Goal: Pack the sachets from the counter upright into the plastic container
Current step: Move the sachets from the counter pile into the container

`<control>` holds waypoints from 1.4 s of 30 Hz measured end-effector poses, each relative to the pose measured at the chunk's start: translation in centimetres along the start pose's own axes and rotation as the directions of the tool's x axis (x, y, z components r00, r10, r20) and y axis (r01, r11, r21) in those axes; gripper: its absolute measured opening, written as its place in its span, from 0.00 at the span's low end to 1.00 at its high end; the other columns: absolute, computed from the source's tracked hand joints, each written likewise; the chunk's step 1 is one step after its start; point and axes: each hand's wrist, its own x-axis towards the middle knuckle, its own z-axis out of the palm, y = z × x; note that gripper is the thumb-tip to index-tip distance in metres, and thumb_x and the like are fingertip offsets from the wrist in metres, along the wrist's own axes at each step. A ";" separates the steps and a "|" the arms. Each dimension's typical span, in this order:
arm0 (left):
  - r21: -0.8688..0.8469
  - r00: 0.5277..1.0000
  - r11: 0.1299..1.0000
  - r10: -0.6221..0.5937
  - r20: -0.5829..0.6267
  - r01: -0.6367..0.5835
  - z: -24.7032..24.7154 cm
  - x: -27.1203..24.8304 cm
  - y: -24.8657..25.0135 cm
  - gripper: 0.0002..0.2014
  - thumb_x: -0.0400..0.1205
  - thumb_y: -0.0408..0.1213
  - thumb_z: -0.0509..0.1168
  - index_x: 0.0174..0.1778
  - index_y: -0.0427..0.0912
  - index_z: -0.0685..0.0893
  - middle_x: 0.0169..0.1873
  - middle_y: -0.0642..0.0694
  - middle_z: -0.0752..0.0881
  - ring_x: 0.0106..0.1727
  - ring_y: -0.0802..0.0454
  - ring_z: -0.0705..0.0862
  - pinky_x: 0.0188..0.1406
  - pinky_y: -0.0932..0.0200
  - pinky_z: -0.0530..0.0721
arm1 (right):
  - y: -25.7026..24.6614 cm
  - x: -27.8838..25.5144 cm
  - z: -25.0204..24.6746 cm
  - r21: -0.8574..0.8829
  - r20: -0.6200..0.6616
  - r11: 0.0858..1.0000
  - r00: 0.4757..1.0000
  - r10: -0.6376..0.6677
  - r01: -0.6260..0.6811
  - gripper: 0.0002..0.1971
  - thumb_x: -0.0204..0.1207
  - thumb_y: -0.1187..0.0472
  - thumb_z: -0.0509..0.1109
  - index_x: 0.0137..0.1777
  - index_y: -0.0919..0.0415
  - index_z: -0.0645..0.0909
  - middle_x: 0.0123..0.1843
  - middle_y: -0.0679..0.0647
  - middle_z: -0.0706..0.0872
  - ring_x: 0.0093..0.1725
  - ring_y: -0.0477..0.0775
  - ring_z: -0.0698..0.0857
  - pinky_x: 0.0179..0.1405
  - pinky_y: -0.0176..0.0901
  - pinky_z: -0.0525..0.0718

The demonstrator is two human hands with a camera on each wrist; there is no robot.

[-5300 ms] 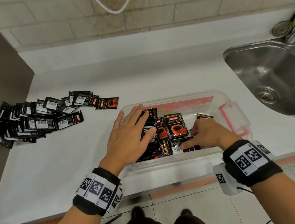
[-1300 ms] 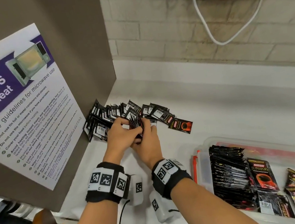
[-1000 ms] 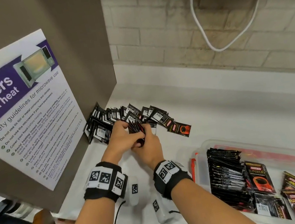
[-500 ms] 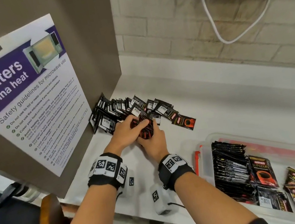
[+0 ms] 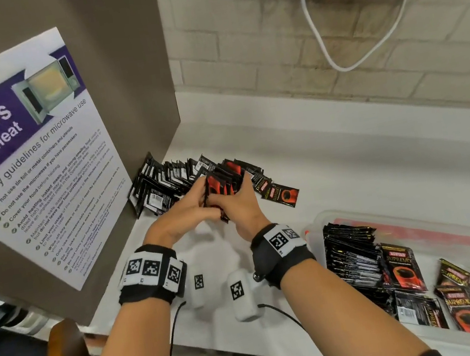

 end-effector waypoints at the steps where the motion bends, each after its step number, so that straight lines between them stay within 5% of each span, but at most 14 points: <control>1: 0.033 1.000 0.999 0.013 0.017 -0.013 0.0 0.1 0.5 0.41 0.65 0.28 0.69 0.76 0.56 0.69 0.64 0.40 0.83 0.66 0.45 0.83 0.66 0.47 0.83 | -0.4 0.1 0.0 0.021 -0.010 1.000 1.000 -0.001 0.001 0.30 0.67 0.76 0.76 0.67 0.59 0.72 0.53 0.63 0.87 0.57 0.66 0.89 0.56 0.64 0.89; 5: 0.145 0.998 0.988 0.055 0.040 -0.060 0.5 0.7 2.0 0.45 0.69 0.27 0.79 0.62 0.78 0.63 0.57 0.57 0.86 0.56 0.68 0.86 0.52 0.70 0.85 | -1.7 0.0 -0.7 0.113 -0.029 0.994 1.000 0.012 -0.009 0.29 0.71 0.74 0.76 0.68 0.59 0.67 0.52 0.58 0.84 0.55 0.59 0.88 0.57 0.59 0.90; 9: 0.153 0.995 0.983 0.094 0.025 -0.097 1.8 1.0 3.5 0.49 0.68 0.34 0.82 0.80 0.61 0.62 0.64 0.54 0.85 0.65 0.58 0.85 0.66 0.54 0.83 | -3.3 -0.2 -2.1 0.145 0.000 0.989 1.000 0.007 -0.007 0.27 0.73 0.72 0.75 0.66 0.59 0.66 0.52 0.57 0.83 0.49 0.53 0.88 0.49 0.49 0.91; 16: 0.191 0.989 0.974 0.137 -0.054 -0.124 5.3 1.8 6.1 0.35 0.75 0.30 0.76 0.75 0.56 0.71 0.63 0.53 0.85 0.66 0.55 0.83 0.68 0.49 0.83 | -5.4 -1.3 -5.0 0.203 -0.033 0.979 0.999 0.012 -0.005 0.25 0.74 0.69 0.75 0.67 0.60 0.68 0.52 0.59 0.83 0.51 0.57 0.88 0.53 0.58 0.90; 22: 0.199 0.978 0.964 0.197 -0.072 -0.180 9.3 2.4 7.4 0.29 0.77 0.24 0.71 0.70 0.55 0.74 0.58 0.51 0.87 0.60 0.56 0.86 0.59 0.53 0.88 | -6.5 -3.5 -8.7 0.218 -0.048 0.975 0.999 -0.023 0.033 0.26 0.77 0.72 0.72 0.70 0.63 0.63 0.55 0.61 0.81 0.54 0.57 0.86 0.52 0.54 0.88; 27: 0.238 0.963 0.934 0.270 0.018 -0.267 11.7 2.6 8.9 0.33 0.74 0.23 0.73 0.68 0.58 0.73 0.51 0.53 0.88 0.50 0.61 0.89 0.44 0.62 0.89 | -7.4 -5.1 -11.8 0.158 -0.112 0.985 0.993 -0.044 0.061 0.24 0.77 0.68 0.72 0.68 0.59 0.66 0.50 0.55 0.82 0.44 0.45 0.86 0.34 0.37 0.85; 30: 0.317 0.951 0.906 0.308 -0.041 -0.280 13.6 2.8 10.3 0.26 0.74 0.25 0.70 0.63 0.54 0.77 0.46 0.52 0.88 0.43 0.58 0.89 0.36 0.61 0.89 | -8.4 -6.1 -13.7 0.134 -0.100 0.990 0.994 -0.037 0.050 0.25 0.77 0.67 0.73 0.71 0.58 0.67 0.55 0.58 0.84 0.47 0.47 0.86 0.30 0.35 0.83; 34: 0.462 0.919 0.840 0.375 -0.119 -0.283 16.1 3.4 12.0 0.18 0.71 0.27 0.69 0.55 0.48 0.79 0.39 0.51 0.87 0.37 0.58 0.85 0.21 0.68 0.79 | -9.4 -7.4 -16.4 0.112 -0.120 0.992 0.992 -0.048 0.062 0.25 0.77 0.66 0.76 0.73 0.61 0.73 0.66 0.65 0.84 0.52 0.49 0.85 0.37 0.32 0.82; 39: 0.610 0.886 0.717 0.460 -0.052 -0.336 18.4 4.3 13.4 0.21 0.69 0.39 0.77 0.49 0.52 0.73 0.39 0.57 0.82 0.40 0.58 0.81 0.30 0.61 0.71 | -10.3 -9.3 -20.4 0.218 -0.139 0.973 0.989 -0.048 0.078 0.25 0.78 0.62 0.76 0.73 0.60 0.73 0.64 0.57 0.88 0.62 0.54 0.88 0.62 0.52 0.87; 42: 0.684 0.862 0.604 0.503 0.071 -0.409 19.9 4.8 14.1 0.25 0.68 0.45 0.80 0.53 0.52 0.72 0.42 0.57 0.81 0.43 0.54 0.80 0.32 0.63 0.71 | -10.1 -10.0 -22.8 0.217 -0.187 0.971 0.981 -0.059 0.100 0.26 0.77 0.59 0.78 0.71 0.54 0.71 0.65 0.57 0.86 0.60 0.54 0.89 0.59 0.53 0.87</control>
